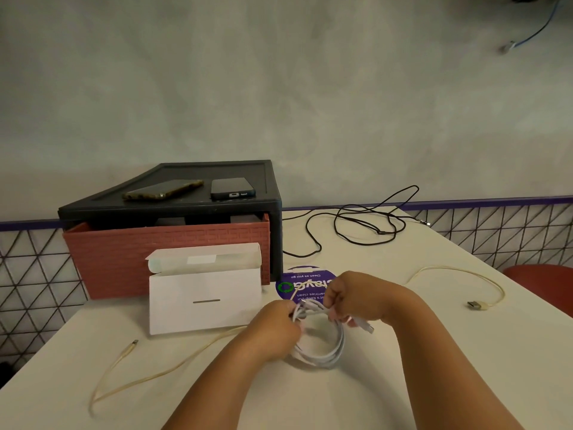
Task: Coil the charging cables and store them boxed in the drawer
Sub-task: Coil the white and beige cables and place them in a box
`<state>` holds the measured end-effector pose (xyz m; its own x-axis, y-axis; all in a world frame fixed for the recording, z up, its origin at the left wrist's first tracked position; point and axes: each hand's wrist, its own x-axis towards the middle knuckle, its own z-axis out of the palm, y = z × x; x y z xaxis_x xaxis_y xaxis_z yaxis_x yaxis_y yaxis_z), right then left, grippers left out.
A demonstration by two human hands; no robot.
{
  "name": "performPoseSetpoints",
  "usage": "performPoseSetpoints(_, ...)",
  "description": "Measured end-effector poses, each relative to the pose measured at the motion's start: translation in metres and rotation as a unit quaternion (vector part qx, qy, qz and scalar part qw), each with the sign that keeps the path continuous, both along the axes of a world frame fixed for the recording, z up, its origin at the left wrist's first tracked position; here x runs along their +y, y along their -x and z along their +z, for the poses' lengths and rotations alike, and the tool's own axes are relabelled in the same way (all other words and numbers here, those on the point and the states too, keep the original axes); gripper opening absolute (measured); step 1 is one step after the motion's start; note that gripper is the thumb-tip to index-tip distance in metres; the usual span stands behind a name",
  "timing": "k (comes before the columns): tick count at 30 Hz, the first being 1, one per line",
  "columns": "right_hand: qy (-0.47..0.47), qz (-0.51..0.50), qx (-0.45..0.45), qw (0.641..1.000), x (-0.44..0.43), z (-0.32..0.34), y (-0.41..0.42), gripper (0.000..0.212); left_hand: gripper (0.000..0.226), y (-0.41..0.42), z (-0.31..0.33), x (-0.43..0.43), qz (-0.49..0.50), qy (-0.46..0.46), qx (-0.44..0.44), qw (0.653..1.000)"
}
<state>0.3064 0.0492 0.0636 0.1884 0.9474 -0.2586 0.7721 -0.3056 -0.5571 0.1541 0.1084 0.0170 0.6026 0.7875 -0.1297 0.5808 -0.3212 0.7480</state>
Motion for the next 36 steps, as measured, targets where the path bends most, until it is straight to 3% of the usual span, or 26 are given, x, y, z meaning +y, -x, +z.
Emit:
performPoseSetpoints(2, -0.043, -0.006, 0.008, 0.999, 0.003, 0.003, 0.001, 0.021, 0.023, -0.002, 0.003, -0.001, 0.064, 0.08, -0.104, 0.989)
performPoseSetpoints(6, -0.11, -0.012, -0.031, 0.993, 0.004, 0.011, 0.008, 0.023, 0.026, -0.005, 0.011, -0.006, 0.146, 0.212, -0.286, 0.923)
performPoseSetpoints(11, -0.149, 0.034, -0.107, 0.982, 0.001, 0.023, 0.023, 0.005, 0.027, -0.004, 0.014, -0.003, 0.17, 0.102, -0.235, 0.951)
performPoseSetpoints(17, -0.224, 0.041, -0.14, 0.963, -0.004, 0.036, 0.03, 0.015, 0.023, 0.0, 0.026, -0.007, 0.164, -0.009, -0.215, 0.963)
performPoseSetpoints(30, -0.299, 0.069, -0.049, 0.951, -0.007, 0.048, 0.038, 0.007, 0.037, 0.003, 0.036, -0.009, 0.184, 0.002, -0.192, 0.964)
performPoseSetpoints(36, -0.31, 0.064, 0.012, 0.949, -0.01, 0.05, 0.035, 0.007, 0.034, 0.005, 0.045, -0.012, 0.197, 0.013, -0.19, 0.962)
